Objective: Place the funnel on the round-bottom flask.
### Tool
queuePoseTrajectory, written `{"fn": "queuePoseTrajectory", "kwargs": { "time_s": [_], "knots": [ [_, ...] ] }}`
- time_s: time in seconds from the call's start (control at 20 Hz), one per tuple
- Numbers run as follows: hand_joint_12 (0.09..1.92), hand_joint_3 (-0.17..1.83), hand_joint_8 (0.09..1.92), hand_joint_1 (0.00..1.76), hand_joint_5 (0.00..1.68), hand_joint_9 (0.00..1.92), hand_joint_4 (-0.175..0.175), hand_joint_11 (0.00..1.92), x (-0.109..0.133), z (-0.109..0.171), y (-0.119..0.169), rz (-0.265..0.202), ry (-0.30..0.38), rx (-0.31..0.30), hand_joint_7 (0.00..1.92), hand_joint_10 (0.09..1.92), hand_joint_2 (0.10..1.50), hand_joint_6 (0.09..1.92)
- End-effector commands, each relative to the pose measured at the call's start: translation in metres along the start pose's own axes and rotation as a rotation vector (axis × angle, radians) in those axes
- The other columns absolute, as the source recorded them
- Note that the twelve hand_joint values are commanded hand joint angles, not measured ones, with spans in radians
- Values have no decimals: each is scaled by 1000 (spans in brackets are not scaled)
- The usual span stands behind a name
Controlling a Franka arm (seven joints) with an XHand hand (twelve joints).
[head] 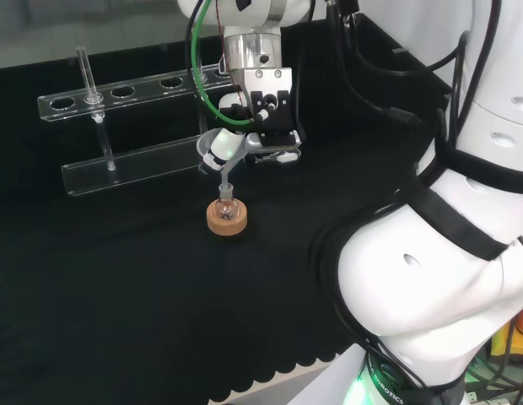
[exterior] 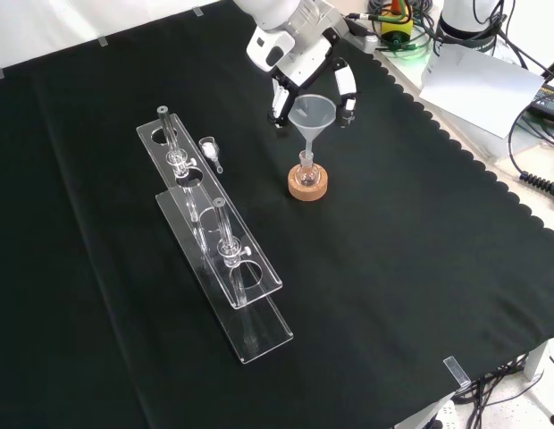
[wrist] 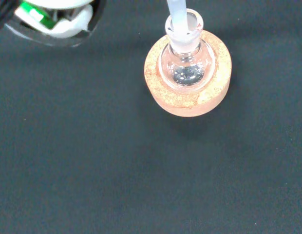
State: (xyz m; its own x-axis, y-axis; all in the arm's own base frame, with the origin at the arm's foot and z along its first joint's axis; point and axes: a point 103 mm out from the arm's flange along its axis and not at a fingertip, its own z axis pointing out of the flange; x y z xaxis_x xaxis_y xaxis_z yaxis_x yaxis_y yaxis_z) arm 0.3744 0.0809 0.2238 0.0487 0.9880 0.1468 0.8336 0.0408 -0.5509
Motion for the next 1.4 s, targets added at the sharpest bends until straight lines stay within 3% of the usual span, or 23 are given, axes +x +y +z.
{"fn": "queuePoseTrajectory", "kwargs": {
  "time_s": [0.05,1.4],
  "knots": [
    [988,732,721,997,714,1327,-101,967,-2,5,7,0,0,10,665,274,675,709],
    [1027,733,728,979,679,1264,-92,902,-3,14,14,1,-28,27,622,281,670,711]
  ]
}}
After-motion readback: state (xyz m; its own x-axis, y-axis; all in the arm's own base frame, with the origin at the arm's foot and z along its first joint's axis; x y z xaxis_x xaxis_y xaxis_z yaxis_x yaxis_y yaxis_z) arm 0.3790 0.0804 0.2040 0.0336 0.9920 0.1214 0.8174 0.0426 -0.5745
